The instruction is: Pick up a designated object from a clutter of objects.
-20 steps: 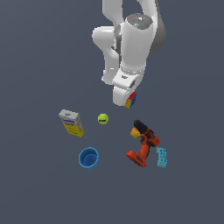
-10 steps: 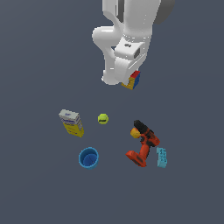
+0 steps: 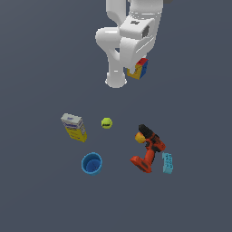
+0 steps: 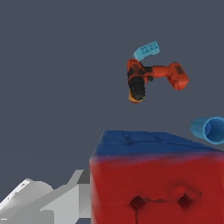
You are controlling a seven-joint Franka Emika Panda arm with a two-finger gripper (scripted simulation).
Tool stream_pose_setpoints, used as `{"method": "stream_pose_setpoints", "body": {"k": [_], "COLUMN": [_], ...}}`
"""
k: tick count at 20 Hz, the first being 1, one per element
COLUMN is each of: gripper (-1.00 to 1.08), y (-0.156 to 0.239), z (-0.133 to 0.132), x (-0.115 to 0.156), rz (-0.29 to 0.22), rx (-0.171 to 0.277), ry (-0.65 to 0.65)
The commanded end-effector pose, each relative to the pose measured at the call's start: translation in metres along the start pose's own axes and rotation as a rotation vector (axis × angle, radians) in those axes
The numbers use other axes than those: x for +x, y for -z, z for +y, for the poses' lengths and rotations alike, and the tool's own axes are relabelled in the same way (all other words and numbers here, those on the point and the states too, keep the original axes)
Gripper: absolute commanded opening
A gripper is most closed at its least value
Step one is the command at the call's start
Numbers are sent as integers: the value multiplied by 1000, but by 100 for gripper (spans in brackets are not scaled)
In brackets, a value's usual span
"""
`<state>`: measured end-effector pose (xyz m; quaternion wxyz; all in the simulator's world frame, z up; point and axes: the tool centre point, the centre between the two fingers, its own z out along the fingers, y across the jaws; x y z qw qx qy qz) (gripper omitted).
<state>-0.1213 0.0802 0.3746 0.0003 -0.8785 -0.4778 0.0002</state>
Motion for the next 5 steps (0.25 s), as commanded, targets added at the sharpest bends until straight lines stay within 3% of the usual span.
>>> {"method": "stream_pose_setpoints", "body": {"k": [1, 5], "gripper": [-100, -100], "y": [7, 10], "z": [-2, -2], "x": [-1, 0], "rz": [0, 0], "rx": [-1, -1], "ry": [0, -1]}}
